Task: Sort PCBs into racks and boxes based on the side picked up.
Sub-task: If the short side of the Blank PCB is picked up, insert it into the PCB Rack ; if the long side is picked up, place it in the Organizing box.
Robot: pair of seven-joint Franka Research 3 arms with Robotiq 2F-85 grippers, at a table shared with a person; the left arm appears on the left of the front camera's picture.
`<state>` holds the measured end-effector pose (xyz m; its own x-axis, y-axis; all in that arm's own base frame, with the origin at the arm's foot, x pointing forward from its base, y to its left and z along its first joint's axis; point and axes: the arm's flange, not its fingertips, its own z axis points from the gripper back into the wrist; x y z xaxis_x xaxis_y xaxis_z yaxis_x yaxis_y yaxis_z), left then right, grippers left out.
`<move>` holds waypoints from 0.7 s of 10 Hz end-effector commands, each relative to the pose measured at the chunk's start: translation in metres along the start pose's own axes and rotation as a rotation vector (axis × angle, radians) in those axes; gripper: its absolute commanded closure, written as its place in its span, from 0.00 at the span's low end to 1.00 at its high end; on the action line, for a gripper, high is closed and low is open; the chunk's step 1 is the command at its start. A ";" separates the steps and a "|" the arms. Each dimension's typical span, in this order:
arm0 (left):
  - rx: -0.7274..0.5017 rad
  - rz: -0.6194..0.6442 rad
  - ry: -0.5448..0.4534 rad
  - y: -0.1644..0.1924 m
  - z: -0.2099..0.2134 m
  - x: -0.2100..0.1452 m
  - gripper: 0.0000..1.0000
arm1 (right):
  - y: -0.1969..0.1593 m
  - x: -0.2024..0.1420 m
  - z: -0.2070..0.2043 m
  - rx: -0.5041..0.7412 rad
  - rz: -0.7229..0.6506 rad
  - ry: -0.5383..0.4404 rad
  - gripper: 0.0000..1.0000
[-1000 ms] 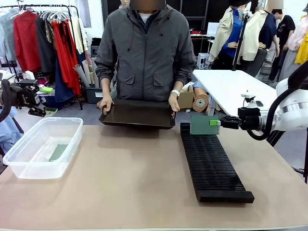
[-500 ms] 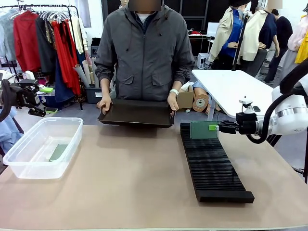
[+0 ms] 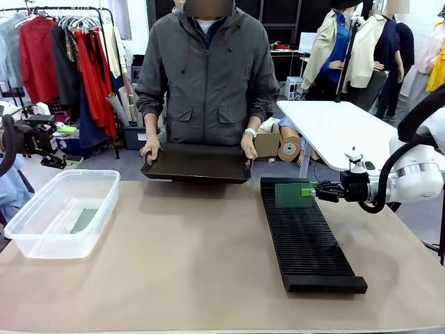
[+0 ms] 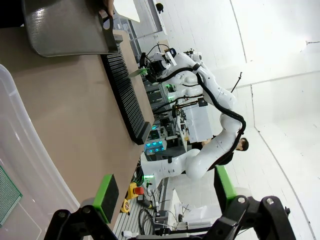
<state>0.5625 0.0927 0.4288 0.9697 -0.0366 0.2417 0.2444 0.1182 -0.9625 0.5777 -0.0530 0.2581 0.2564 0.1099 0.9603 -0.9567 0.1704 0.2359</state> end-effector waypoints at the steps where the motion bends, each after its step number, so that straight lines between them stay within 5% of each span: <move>1: -0.007 -0.001 0.005 -0.001 0.001 -0.001 0.00 | -0.002 -0.010 -0.002 -0.018 0.021 -0.037 1.00; 7: -0.007 -0.001 0.005 -0.001 0.001 -0.001 0.00 | -0.002 -0.012 -0.002 -0.005 -0.011 -0.010 1.00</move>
<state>0.5625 0.0927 0.4288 0.9697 -0.0366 0.2417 0.2444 0.1182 -0.9625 0.5762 -0.0527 0.2392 0.2756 0.0960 0.9565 -0.9505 0.1759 0.2563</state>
